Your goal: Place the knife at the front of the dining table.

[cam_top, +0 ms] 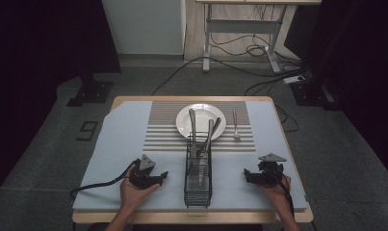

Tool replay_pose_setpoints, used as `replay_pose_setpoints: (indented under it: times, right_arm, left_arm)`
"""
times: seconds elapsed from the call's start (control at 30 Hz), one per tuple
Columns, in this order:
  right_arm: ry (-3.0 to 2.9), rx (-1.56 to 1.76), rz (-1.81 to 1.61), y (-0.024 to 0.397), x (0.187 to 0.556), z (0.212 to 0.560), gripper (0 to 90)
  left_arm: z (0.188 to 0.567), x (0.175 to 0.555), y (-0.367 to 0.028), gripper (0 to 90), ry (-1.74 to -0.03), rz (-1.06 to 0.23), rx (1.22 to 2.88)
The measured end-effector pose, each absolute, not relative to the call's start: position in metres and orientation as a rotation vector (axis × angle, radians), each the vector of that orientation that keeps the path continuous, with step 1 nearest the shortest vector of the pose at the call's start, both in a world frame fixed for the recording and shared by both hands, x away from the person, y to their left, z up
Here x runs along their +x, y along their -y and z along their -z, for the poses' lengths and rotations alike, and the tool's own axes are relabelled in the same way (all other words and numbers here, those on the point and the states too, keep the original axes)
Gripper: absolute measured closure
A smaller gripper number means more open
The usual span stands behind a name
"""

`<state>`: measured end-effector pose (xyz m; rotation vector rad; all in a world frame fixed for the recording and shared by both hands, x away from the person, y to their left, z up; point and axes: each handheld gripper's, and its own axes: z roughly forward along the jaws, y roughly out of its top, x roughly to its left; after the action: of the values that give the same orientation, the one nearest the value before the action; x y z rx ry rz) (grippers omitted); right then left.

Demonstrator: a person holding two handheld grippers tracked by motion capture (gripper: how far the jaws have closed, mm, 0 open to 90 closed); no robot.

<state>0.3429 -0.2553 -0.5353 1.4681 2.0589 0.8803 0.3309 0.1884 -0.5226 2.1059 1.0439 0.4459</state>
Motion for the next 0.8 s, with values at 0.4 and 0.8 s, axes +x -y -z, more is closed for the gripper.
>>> replay_pose_setpoints:
  times: [0.4, 0.8]
  right_arm:
    - [-2.058, 1.468, -0.881, 0.255, 0.343, 0.536, 4.4]
    - [-2.057, 1.467, -0.881, 0.255, 0.343, 0.536, 4.4]
  left_arm:
    - [0.506, 0.334, -0.193, 32.5, -1.076, -0.484, 2.037]
    - [0.459, 0.339, -0.171, 32.1, -1.007, -0.555, 1.981]
